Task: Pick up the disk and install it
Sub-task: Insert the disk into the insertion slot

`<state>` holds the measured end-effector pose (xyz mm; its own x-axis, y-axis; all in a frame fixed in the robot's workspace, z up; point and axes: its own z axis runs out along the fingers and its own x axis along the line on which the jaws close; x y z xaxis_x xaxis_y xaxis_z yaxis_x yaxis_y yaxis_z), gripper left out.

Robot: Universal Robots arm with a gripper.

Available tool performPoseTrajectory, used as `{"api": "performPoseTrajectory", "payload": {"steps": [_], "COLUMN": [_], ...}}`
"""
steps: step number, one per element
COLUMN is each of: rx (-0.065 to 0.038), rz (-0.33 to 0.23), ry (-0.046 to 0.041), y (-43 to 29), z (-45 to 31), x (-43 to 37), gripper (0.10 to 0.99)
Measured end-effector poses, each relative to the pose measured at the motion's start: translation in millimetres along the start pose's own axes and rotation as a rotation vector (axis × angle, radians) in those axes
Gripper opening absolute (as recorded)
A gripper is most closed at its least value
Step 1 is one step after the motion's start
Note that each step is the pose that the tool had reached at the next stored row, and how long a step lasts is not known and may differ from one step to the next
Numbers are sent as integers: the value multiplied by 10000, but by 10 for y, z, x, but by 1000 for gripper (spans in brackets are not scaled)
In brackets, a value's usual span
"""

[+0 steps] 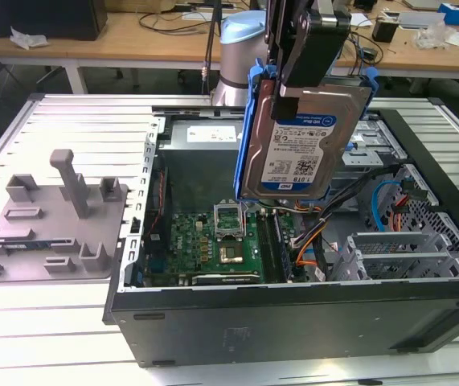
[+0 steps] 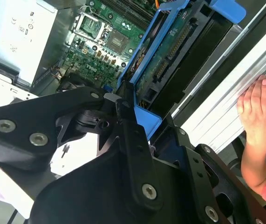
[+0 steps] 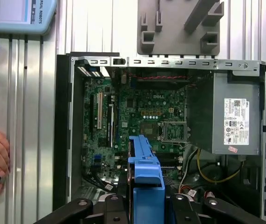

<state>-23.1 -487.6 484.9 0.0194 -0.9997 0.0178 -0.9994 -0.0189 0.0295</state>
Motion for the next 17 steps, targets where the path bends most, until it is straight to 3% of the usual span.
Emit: {"api": "performPoseTrajectory", "payload": {"steps": [6,9,13,17], "rx": [-1,27,164,451], "rz": [-10,-118,-195,-193], "ry": [-5,-100,-100,-92], "y": [0,0,1,1], "z": [-1,-1,0,2], "x": [1,1,7,16], "gripper": [365,365,365,365]}}
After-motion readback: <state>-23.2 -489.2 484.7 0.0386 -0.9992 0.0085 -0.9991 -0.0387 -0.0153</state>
